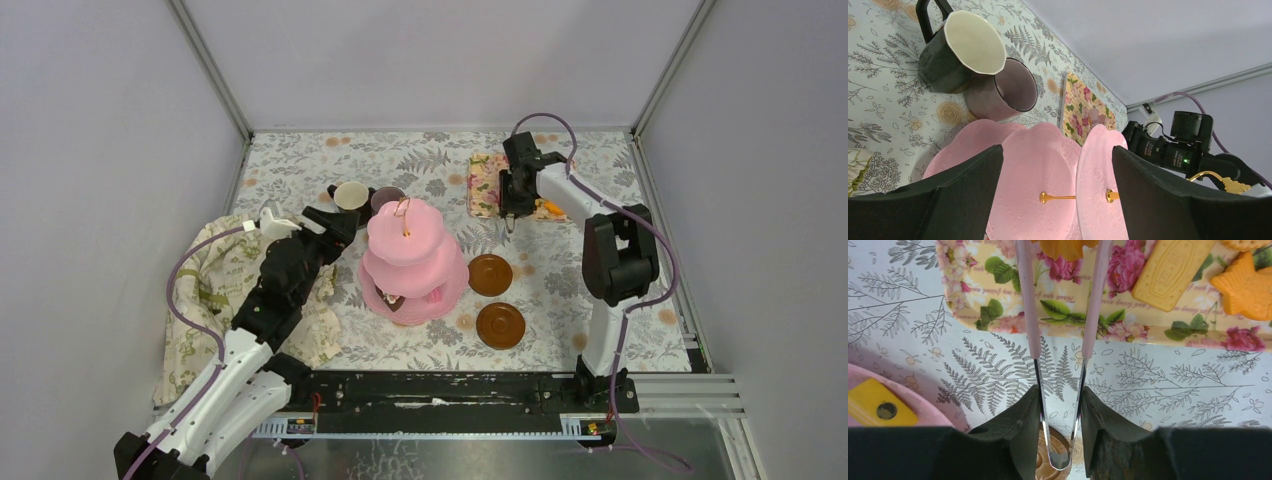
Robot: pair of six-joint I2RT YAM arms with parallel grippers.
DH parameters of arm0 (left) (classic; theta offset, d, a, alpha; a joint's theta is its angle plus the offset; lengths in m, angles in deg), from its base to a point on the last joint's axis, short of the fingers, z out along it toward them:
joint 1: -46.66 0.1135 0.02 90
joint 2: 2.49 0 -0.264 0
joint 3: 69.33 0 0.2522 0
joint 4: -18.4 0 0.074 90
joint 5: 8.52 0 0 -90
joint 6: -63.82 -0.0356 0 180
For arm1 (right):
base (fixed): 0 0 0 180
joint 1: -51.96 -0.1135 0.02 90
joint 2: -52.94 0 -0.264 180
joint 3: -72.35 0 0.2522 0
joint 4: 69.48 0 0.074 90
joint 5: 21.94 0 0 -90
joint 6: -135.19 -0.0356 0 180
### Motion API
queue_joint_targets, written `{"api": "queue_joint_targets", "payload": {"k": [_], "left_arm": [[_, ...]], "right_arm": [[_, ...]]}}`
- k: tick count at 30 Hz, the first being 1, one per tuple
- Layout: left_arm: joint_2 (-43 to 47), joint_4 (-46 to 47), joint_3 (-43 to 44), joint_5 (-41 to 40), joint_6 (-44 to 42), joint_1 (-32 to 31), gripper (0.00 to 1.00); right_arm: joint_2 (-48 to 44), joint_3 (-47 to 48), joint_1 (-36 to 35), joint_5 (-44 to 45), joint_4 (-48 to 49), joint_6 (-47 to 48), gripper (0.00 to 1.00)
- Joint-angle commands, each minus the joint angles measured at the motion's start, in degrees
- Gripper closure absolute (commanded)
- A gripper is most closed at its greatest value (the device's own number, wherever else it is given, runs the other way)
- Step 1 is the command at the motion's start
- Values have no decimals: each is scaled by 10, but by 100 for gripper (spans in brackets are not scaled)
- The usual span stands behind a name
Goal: Serve the afternoon tea
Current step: Pick up the desert from the tray.
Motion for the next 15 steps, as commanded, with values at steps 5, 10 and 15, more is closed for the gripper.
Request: {"api": "queue_joint_targets", "payload": {"k": [5, 10, 15], "left_arm": [[1, 22, -1, -1, 3, -2, 13], [-1, 23, 0, -3, 2, -2, 13], [-4, 23, 2, -3, 0, -1, 13]], "right_arm": [[-81, -26, -7, -10, 3, 0, 86], [-119, -53, -26, 0, 0, 1, 86], [-168, -94, -49, 11, 0, 0, 86]]}}
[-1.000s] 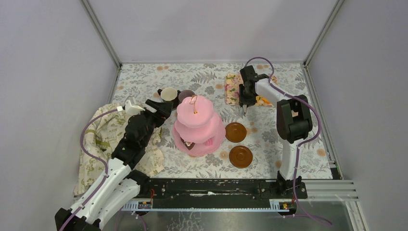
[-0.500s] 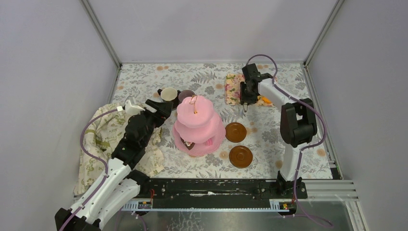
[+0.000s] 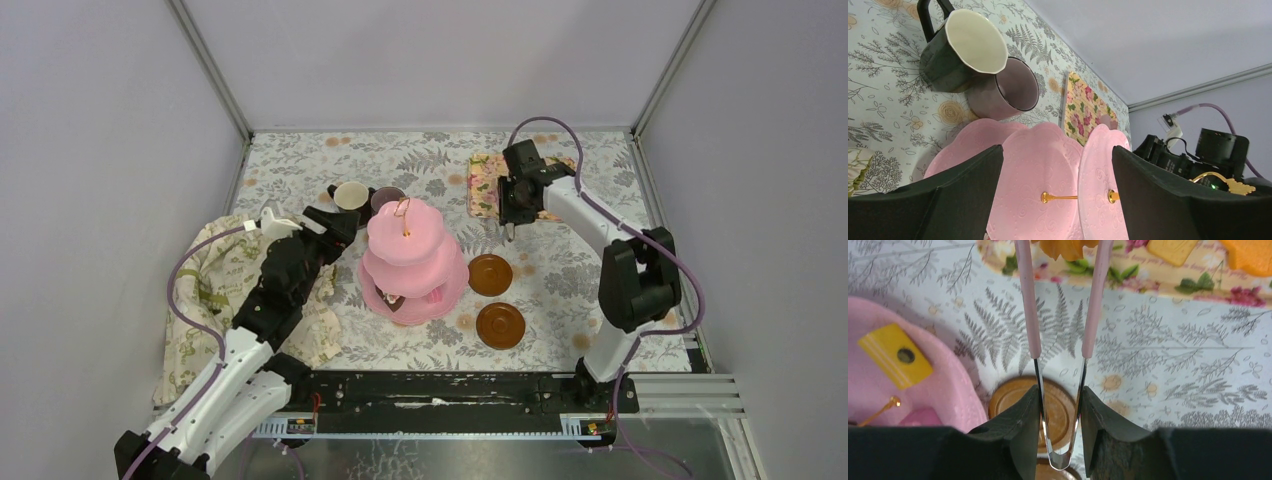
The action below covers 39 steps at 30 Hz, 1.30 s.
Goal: Serve the afternoon tea
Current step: Pick up the desert from the tray, then place the desert on the desert table.
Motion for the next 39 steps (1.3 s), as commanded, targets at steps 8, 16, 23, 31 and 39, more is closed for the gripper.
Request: {"api": "queue_joint_targets", "payload": {"k": [8, 16, 23, 31, 39], "left_arm": [[-5, 25, 3, -2, -1, -2, 13], [-14, 27, 6, 2, 2, -2, 13], [-17, 26, 9, 2, 2, -2, 13], [-16, 24, 9, 3, 2, -1, 13], [-14, 23, 9, 3, 1, -1, 13]], "right_arm": [[-150, -95, -58, 23, -8, -5, 87], [-218, -132, -106, 30, -22, -26, 87], [-249, -134, -153, 45, -42, -46, 87], [-269, -140, -208, 55, -55, -76, 88], [-252, -109, -269, 77, -68, -96, 88]]}}
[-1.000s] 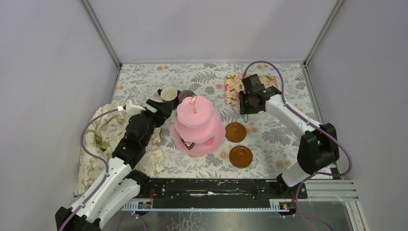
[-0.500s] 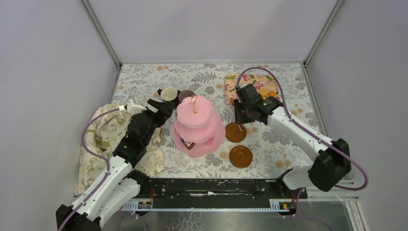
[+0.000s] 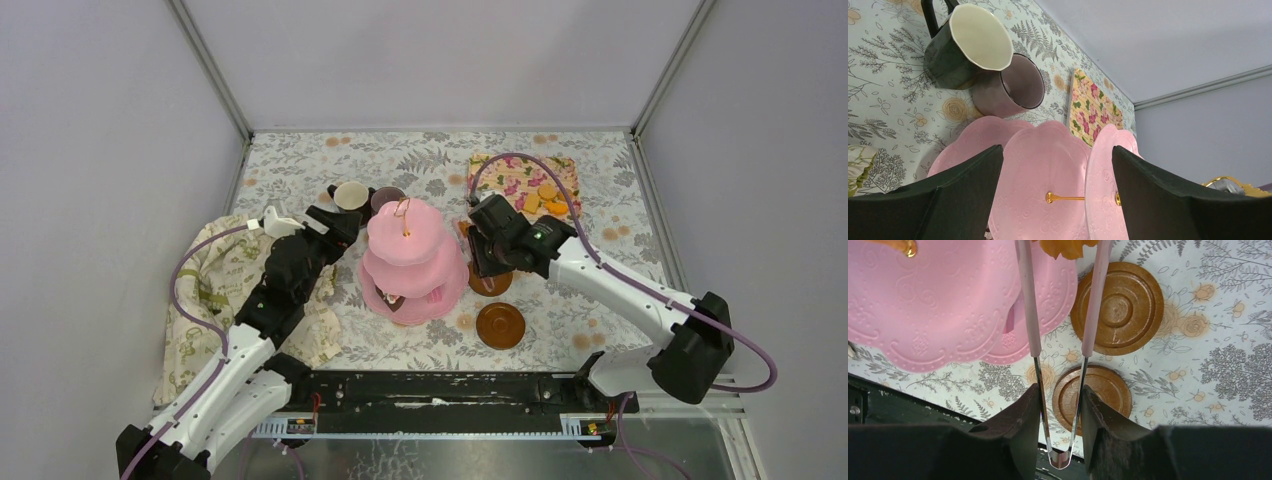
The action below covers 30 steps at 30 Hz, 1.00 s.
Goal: Serve the afternoon tea
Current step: Place the desert on the desert table.
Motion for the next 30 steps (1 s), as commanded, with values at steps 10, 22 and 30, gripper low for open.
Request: {"api": "queue_joint_targets", "payload": {"k": [10, 22, 30], "left_arm": [[5, 22, 8, 3, 1, -1, 13], [14, 20, 5, 4, 2, -1, 13], [17, 20, 6, 9, 5, -1, 13]], "right_arm": [[27, 60, -68, 34, -4, -29, 88], [79, 99, -98, 36, 5, -32, 88], [107, 121, -99, 35, 11, -29, 88]]}}
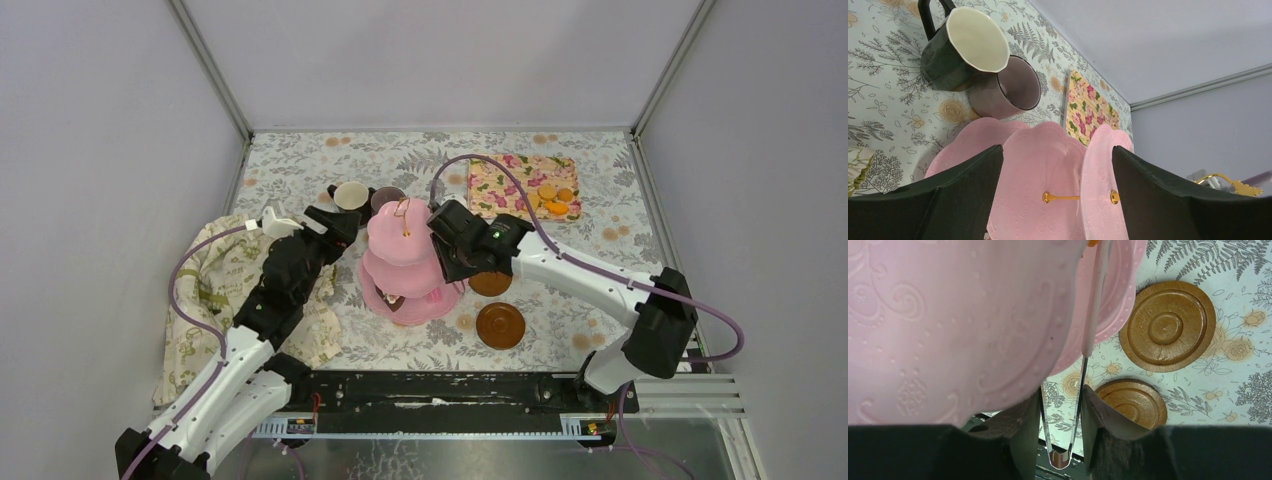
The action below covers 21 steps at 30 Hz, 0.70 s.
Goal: Serve the afternoon tea
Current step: Place the desert on the desert table.
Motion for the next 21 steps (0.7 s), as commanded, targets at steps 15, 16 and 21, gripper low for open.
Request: {"api": "queue_joint_targets", "payload": {"k": [15, 16, 21], "left_arm": [[7, 24, 2, 11, 7, -2, 13], [7, 24, 2, 11, 7, -1, 13], [8, 24, 0, 11, 7, -1, 13]], "right_arm": [[43, 57, -5, 13, 30, 1, 87], [44, 57, -5, 13, 31, 1, 86], [47, 53, -5, 13, 34, 0, 80]]}}
